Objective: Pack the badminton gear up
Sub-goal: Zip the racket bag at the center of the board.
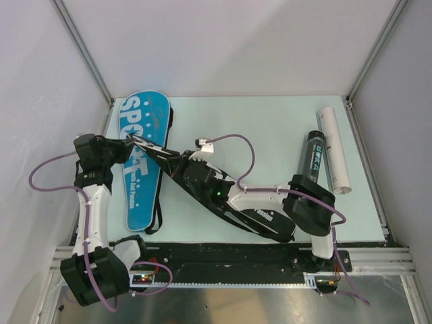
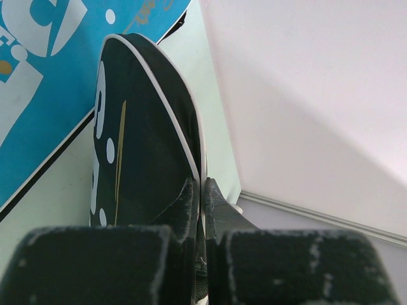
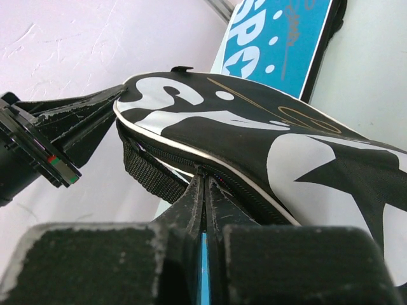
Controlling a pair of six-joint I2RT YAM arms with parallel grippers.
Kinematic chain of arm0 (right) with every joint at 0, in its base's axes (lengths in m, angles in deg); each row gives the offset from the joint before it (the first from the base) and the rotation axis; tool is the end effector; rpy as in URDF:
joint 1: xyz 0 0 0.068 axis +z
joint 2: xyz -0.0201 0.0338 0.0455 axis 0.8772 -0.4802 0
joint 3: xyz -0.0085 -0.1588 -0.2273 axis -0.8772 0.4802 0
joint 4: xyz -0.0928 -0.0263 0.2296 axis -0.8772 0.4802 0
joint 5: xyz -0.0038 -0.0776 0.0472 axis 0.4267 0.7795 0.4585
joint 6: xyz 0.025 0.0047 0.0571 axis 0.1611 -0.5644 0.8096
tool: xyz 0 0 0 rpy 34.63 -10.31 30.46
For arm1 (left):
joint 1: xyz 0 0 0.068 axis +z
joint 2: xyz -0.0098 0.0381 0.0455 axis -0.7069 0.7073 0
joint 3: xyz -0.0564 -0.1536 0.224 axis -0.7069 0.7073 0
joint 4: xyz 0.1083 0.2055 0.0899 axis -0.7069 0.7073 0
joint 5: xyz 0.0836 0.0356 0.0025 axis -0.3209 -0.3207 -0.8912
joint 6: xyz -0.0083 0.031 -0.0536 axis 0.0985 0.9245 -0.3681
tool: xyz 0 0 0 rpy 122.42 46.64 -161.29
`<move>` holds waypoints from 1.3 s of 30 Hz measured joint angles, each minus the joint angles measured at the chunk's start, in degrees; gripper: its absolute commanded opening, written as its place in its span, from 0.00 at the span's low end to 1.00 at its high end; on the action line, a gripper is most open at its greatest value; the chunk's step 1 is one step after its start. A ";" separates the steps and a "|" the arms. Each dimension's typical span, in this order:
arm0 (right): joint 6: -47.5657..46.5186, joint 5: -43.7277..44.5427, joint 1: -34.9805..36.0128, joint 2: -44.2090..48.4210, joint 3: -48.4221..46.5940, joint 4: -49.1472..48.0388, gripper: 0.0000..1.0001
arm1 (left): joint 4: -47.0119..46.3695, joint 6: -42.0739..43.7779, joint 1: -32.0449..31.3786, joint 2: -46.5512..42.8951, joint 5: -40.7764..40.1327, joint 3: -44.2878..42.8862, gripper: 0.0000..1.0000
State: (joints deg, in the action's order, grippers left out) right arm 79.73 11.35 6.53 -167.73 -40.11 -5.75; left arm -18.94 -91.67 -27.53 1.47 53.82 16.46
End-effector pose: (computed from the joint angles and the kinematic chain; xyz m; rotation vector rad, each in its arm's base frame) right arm 0.1946 0.4036 0.2705 0.1722 1.7254 0.9945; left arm 0.2174 0.0529 0.3062 -1.3004 1.6712 -0.8806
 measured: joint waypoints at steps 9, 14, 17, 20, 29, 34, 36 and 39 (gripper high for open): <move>-1.16 -4.96 -0.26 2.10 4.55 -2.91 0.00 | 1.46 0.13 0.00 0.02 -0.33 0.00 0.00; -1.95 -7.96 -0.24 5.57 8.07 -2.97 0.00 | 2.40 0.22 -0.07 0.04 0.42 0.00 0.00; -2.84 -9.68 -0.24 7.34 9.86 -2.54 0.00 | 3.08 0.28 -0.22 0.07 0.83 0.00 0.00; -3.78 -11.02 -0.26 9.38 11.89 -1.03 0.00 | 3.58 0.66 -0.33 0.17 0.96 -0.02 0.00; -5.95 -15.50 -1.22 13.49 13.53 6.73 0.00 | 5.42 2.49 -0.35 1.75 0.20 -2.10 0.00; -7.41 -16.81 -1.38 17.42 13.53 14.53 0.00 | 6.75 4.09 -0.35 2.32 -0.07 -4.48 0.00; -7.65 -17.22 -1.38 19.39 14.21 17.31 0.00 | 7.10 4.63 -0.33 2.58 -0.07 -5.49 0.00; -7.63 -18.12 -1.27 22.67 16.20 21.44 0.00 | 7.63 5.70 -0.33 2.99 0.09 -6.86 0.00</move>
State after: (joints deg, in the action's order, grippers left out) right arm 72.10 -6.77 5.26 -145.07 -23.92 15.70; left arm -11.32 -85.96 -27.86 4.46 53.91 9.59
